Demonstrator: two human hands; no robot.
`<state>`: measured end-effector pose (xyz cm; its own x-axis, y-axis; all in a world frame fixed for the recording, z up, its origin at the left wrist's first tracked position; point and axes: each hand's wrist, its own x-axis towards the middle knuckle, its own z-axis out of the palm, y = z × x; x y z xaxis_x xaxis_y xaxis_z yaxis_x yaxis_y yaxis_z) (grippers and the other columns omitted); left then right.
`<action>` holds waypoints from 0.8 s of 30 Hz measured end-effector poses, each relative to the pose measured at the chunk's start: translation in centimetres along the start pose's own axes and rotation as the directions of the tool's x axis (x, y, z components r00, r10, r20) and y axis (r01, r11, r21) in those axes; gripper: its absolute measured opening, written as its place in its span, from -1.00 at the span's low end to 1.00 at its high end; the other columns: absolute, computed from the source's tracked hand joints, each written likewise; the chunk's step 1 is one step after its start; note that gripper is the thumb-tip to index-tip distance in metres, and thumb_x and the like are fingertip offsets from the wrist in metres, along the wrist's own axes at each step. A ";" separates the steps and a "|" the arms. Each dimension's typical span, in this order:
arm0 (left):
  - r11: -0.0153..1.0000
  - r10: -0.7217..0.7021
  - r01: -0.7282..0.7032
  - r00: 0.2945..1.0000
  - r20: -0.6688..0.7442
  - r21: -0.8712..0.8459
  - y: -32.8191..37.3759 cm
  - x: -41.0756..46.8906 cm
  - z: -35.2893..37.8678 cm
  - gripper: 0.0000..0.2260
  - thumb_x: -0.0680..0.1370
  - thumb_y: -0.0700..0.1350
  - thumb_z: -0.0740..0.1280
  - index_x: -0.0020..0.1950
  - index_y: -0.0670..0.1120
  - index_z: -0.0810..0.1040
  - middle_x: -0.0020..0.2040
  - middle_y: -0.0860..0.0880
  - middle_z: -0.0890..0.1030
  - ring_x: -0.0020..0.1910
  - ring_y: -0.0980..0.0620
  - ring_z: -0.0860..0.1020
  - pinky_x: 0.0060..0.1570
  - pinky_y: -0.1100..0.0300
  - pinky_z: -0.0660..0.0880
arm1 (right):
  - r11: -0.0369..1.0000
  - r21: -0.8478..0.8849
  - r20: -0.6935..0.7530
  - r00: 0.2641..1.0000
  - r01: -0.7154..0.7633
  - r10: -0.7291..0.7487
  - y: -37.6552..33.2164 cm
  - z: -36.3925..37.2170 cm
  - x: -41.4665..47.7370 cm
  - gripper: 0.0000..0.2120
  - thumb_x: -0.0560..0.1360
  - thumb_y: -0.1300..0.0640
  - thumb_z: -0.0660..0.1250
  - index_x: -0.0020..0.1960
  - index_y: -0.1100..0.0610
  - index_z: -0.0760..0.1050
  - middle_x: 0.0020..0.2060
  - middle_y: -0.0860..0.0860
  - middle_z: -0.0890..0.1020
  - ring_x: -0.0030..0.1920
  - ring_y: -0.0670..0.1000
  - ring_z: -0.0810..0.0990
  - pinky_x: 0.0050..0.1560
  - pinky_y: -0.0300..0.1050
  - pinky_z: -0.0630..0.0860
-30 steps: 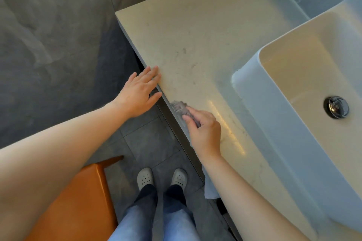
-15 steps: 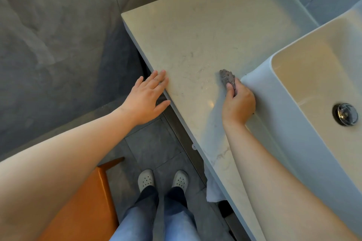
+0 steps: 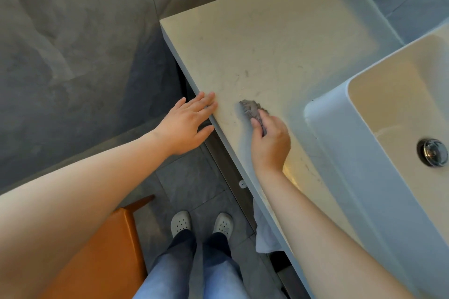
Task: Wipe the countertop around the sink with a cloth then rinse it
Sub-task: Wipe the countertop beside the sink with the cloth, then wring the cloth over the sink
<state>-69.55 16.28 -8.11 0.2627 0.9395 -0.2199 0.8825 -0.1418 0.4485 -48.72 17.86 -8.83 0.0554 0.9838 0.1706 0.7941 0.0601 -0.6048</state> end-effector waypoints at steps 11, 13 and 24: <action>0.887 -0.143 0.163 0.987 0.077 -0.431 2.4 -4.3 -5.0 -0.56 0.59 0.11 0.17 0.46 0.07 0.30 0.35 0.11 0.46 0.31 0.13 0.42 0.30 0.22 0.32 | 0.860 0.367 0.530 0.839 -0.354 0.119 -4.2 -9.6 -3.9 -0.81 0.48 0.19 0.40 0.07 0.06 0.65 -0.14 -0.15 0.70 -0.12 -0.18 0.67 -0.12 -0.30 0.57; 0.817 -0.113 0.162 0.986 0.122 -0.553 4.3 -5.0 -5.9 -0.53 0.56 0.14 0.22 0.46 0.08 0.31 0.28 0.14 0.52 0.24 0.20 0.47 0.29 0.22 0.37 | 0.894 0.342 0.504 0.859 -0.290 0.086 -4.9 -12.4 -3.1 -0.81 0.45 0.19 0.43 0.03 0.00 0.66 -0.14 -0.18 0.69 -0.09 -0.19 0.65 -0.08 -0.30 0.55; 0.474 0.193 0.324 0.869 0.455 -0.819 17.9 -0.9 -12.2 -0.54 0.40 0.05 0.40 0.15 -0.25 0.54 0.10 -0.25 0.60 0.08 -0.12 0.61 0.12 0.03 0.55 | 0.899 0.384 0.425 0.905 -0.211 0.031 -5.2 -25.3 -0.1 -0.84 0.34 0.21 0.53 -0.13 0.06 0.63 -0.24 -0.02 0.70 -0.17 -0.05 0.67 -0.04 -0.16 0.59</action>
<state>-58.77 16.67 10.65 0.5762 0.6473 -0.4990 0.1835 0.4925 0.8507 -37.55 13.15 13.95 -0.1826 0.9636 -0.1952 0.4697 -0.0889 -0.8783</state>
